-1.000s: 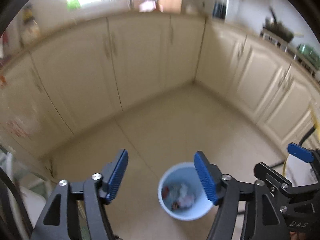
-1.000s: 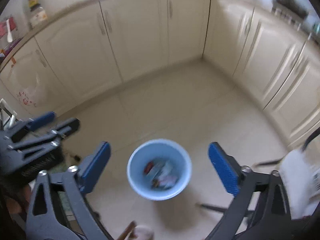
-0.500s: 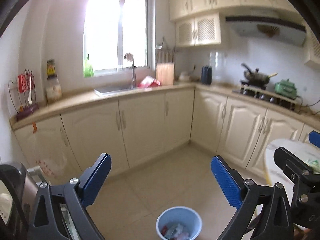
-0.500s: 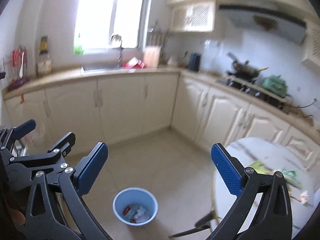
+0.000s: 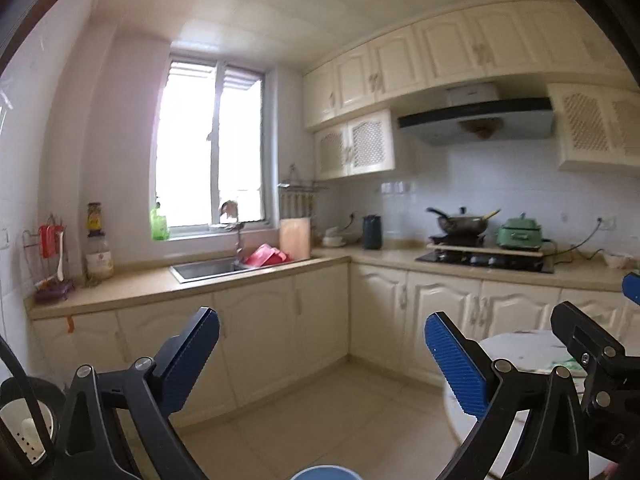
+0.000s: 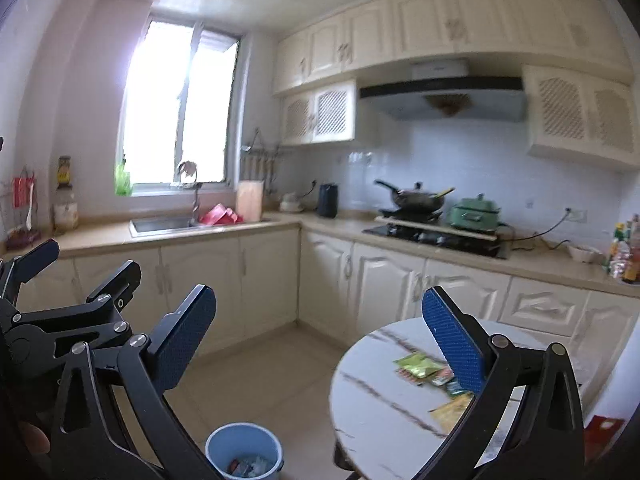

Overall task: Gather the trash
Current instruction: 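Move both tools back toward the table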

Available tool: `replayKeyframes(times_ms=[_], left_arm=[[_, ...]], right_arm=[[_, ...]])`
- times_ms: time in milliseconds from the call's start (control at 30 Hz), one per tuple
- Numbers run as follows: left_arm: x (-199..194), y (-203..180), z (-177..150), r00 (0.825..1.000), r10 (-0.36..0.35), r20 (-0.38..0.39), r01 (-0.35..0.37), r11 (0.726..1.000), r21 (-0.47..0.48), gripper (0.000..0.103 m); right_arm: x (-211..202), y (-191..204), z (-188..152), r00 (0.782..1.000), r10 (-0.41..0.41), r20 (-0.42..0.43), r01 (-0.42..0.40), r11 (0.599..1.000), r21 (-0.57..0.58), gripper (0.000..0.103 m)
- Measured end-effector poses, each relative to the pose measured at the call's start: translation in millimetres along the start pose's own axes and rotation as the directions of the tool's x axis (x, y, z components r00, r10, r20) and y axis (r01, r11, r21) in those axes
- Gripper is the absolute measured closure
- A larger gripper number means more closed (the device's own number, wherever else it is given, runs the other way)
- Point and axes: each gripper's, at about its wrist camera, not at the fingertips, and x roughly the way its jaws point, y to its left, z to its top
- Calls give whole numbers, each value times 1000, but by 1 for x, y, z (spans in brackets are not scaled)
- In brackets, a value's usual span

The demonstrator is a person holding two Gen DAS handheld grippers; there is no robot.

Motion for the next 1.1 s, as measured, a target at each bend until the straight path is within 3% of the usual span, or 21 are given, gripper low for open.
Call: replayKeyframes(times_ms=[267,467,600,767,867,1100], left_arm=[[-35,7,-28,995,-83,49,81,996,33,1],[2,4,-20,988,-155,23,153,986,61,1],[28,-13,-16,974,-223,-31,225,971,85,1],[66,-32,-27,936,-318,-151,336,936,108,1],[95,-37,-37,925,-311,-217,341,932,119,1],[175,-47,-50,883,-300,-361,361,925,116,1]], right_arm=[[-34,-51,3,994,-99,38,98,994,47,0],[-38,-84,-4,987,-160,19,158,985,72,0],[-34,-115,-16,979,-201,-28,203,975,94,0],[-24,-159,-36,962,-253,-105,265,957,120,0],[-15,-198,-55,936,-305,-175,331,933,143,0],[17,-279,-109,845,-383,-374,469,867,171,0]])
